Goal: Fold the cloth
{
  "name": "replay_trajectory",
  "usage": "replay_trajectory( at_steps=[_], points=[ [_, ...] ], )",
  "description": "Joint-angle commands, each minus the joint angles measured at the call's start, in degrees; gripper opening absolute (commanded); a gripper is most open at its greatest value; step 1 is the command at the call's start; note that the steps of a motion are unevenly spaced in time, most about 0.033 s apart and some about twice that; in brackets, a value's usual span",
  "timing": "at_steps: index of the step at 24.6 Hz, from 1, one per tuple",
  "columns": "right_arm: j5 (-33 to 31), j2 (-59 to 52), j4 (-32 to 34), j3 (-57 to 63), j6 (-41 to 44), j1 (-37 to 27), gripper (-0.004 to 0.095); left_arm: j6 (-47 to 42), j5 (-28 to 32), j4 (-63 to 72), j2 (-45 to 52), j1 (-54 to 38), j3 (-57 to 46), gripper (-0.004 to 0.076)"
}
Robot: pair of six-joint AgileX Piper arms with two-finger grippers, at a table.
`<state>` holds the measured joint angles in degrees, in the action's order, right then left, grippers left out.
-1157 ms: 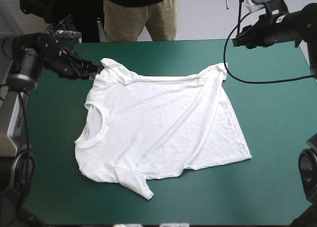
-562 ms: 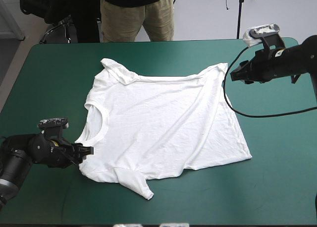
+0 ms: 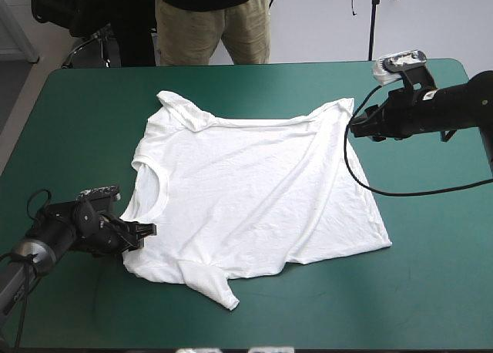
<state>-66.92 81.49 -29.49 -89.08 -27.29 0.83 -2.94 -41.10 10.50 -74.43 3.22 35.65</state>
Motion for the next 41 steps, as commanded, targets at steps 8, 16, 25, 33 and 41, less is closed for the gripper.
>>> replay_trajectory(
  at_steps=[8,16,25,33,41],
  points=[
    [2.8,-2.0,-4.7,-1.4,-1.7,-0.1,0.0414,-3.5,11.6,-4.2,-1.1,-2.9,0.3,-0.0015],
    [3.2,-2.0,-5.4,-1.4,-2.4,-0.1,0.0414,3.4,10.3,-10.5,-12.9,-26.7,23.7,-0.0015],
    [3.1,-2.0,-5.1,-1.4,-2.4,-0.1,0.0414,5.0,3.4,-13.4,-35.5,-27.7,59.3,-0.0015],
    [2.1,-2.0,-5.0,-1.4,-2.5,-0.1,0.0414,7.8,-4.4,-15.4,-38.7,-27.8,65.4,0.0267],
    [2.0,-4.7,-1.0,-1.4,-2.3,-0.1,0.0414,14.9,-7.9,-4.4,-34.9,-27.6,66.0,0.0536]
  ],
)
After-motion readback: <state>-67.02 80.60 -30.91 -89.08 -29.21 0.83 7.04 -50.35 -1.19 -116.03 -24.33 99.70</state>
